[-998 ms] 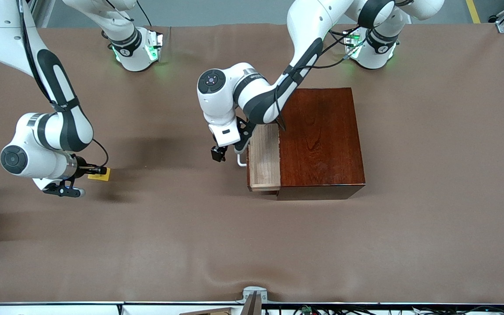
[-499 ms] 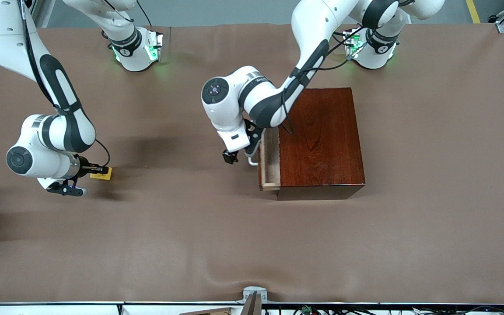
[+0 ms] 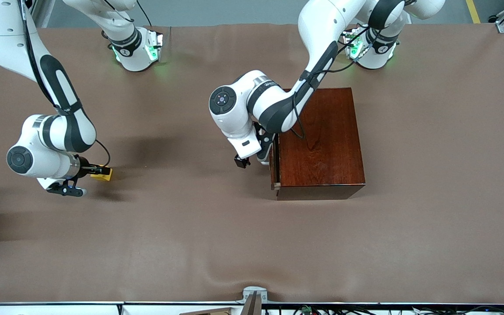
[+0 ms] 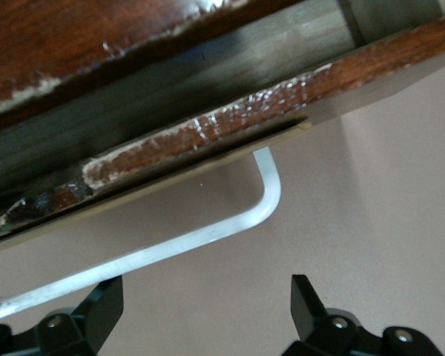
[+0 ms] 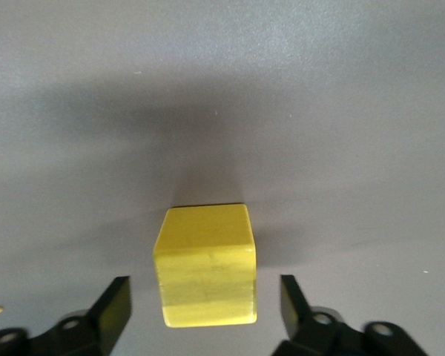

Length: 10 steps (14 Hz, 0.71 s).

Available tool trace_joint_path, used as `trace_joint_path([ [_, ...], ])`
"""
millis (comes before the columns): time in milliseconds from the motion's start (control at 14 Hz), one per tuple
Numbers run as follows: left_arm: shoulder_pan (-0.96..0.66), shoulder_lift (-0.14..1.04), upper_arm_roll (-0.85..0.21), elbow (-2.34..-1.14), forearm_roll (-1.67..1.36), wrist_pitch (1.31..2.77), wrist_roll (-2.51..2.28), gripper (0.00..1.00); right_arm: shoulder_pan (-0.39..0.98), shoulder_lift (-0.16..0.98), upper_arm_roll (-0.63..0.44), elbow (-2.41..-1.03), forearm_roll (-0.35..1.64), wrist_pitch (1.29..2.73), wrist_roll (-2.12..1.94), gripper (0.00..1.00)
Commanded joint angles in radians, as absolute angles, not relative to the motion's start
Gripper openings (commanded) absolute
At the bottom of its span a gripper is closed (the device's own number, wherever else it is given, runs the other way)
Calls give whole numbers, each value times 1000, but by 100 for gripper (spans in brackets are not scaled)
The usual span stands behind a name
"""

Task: Open drawer, take yellow block, close drawer
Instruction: 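Push the drawer shut with the left gripper while the right gripper lowers cube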

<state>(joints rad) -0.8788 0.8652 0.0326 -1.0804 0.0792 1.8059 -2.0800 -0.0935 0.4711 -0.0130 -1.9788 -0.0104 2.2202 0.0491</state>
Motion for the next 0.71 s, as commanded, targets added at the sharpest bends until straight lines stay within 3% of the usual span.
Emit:
trace_joint_path([
  [0,-868,839,34,-1104,101,1761,-2075,100,-106,445,11,-1913,-29,2099,49,100],
  [641,-850,838,34,-1111,103,1724,-2074,100,-48,344,29,-1660,-17,1784,61,100],
])
